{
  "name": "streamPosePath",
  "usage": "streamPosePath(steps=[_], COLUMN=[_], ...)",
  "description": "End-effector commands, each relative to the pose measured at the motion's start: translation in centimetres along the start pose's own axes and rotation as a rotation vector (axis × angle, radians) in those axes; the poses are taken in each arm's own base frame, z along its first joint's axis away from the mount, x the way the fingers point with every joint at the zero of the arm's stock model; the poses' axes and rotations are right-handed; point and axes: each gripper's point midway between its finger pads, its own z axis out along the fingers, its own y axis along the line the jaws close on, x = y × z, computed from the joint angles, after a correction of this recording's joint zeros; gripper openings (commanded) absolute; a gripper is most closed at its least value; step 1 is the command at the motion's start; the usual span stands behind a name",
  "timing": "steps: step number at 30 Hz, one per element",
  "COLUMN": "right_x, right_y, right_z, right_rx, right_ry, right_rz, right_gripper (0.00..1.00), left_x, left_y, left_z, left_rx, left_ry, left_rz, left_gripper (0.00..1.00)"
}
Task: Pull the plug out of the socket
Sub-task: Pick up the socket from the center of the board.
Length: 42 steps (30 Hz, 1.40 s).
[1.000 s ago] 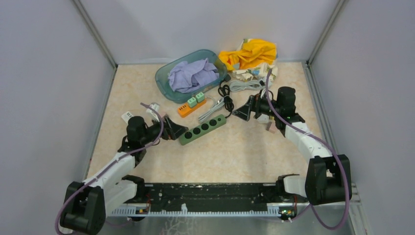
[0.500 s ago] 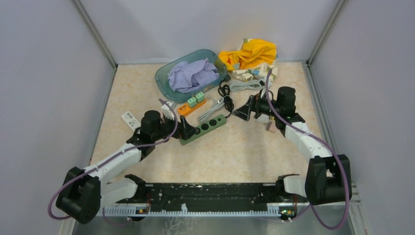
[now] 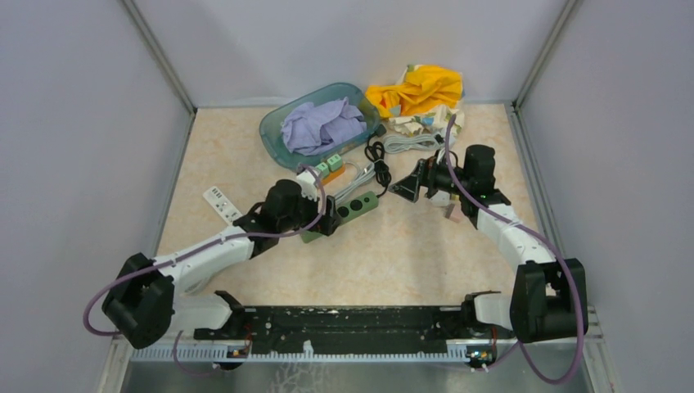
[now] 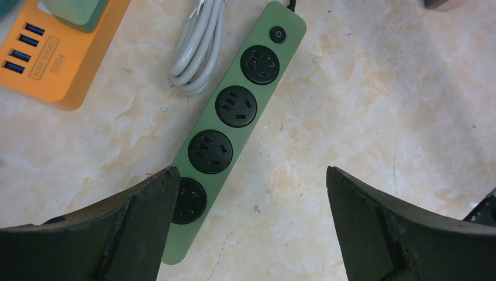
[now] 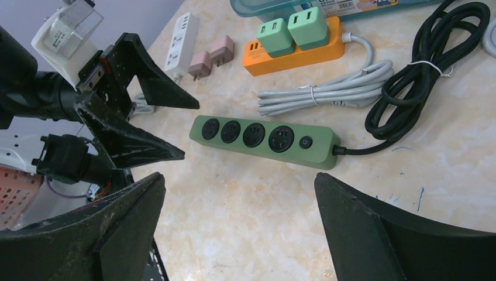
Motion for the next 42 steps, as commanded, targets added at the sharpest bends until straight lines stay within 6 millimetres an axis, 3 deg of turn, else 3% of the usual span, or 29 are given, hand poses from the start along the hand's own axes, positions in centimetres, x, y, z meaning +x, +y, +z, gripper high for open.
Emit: streamPosePath(steps=[1,11,17,21,25,29,35,42], right_x=[-2.6,-2.5,-2.5,-2.6,-2.7,-2.8,-2.7,-2.7], right_y=[1.0,0.9,0.8,0.7,0.8,0.9,0.9,0.9], right_z=[-0.4,-0.4,-0.4,-0.5,-0.6,-0.7,-0.6,-0.7], right_rx=[-0.025,-0.023,-0.019,-0.018,-0.02,-0.02,-0.026,-0.027], right_ry=[-0.063,-0.061,-0.062,-0.065,-0.066,-0.07,-0.068,-0.07], right_rz=[-0.095,-0.093,-0.094,-0.094,-0.096,-0.101,-0.099,-0.1], right_gripper=[0.99,0.99,0.99,0.99,0.99,0.99,0.99,0.99], left_x=[-0.2,-0.9,-1.8,-2.5,-3.8,-4.6,-3.2,-3.5], left_y=[0.7,0.5,0.8,3.6,4.9,7.6,12.4,13.7], left_z=[0.6,2.0,4.0,4.8,5.6,5.4,4.9,6.7], left_rx=[-0.104,-0.167,-0.199,-0.349,-0.384,-0.44,-0.414,-0.4], left_ry=[0.04,0.128,0.218,0.299,0.294,0.288,0.274,0.228], left_rz=[0.093,0.266,0.352,0.431,0.483,0.463,0.33,0.337], left_gripper=[1.0,1.0,1.0,1.0,0.97,0.93,0.84,0.78])
